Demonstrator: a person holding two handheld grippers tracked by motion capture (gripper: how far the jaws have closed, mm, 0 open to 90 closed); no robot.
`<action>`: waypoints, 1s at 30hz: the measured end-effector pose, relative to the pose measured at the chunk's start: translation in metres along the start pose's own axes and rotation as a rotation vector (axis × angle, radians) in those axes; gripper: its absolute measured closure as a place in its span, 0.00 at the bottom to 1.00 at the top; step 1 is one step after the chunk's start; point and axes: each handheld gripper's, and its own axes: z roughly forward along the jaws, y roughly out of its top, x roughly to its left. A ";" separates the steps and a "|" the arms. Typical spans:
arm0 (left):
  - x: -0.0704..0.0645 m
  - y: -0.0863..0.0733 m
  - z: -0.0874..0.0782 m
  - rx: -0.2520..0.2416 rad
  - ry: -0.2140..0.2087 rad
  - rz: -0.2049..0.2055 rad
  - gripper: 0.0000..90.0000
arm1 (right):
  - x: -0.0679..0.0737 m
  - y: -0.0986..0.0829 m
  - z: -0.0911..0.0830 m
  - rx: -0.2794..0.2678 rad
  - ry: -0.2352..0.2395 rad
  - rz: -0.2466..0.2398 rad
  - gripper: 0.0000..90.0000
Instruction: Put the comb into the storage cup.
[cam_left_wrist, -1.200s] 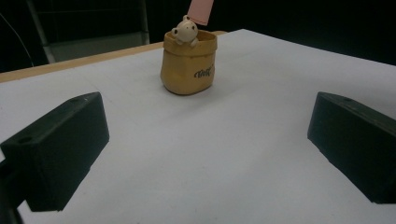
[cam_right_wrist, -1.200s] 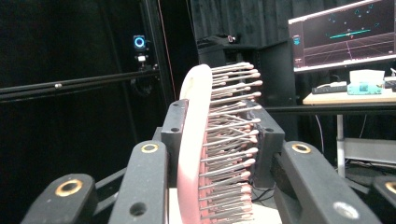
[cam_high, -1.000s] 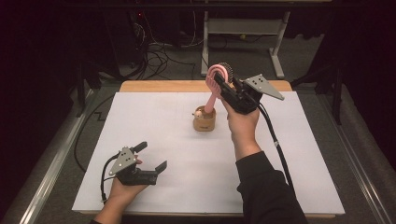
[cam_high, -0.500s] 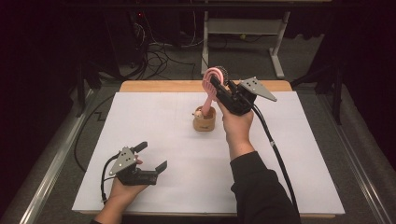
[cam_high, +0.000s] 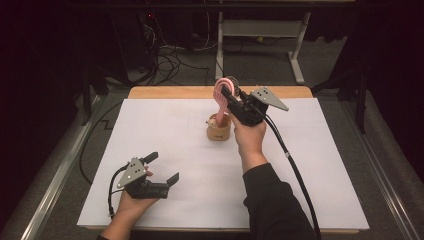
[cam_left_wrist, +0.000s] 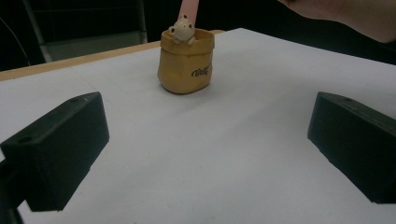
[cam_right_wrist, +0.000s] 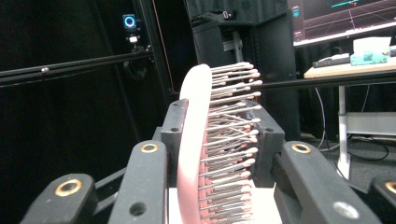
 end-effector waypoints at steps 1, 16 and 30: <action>0.000 0.000 0.000 -0.001 0.000 -0.002 0.00 | 0.000 -0.001 0.000 0.003 0.000 0.003 0.74; 0.000 0.000 0.000 -0.001 0.001 -0.002 0.00 | -0.002 -0.012 0.005 0.022 -0.009 0.017 0.74; 0.000 0.000 0.000 -0.003 0.000 -0.004 0.00 | 0.000 -0.020 0.011 0.030 -0.009 0.028 0.74</action>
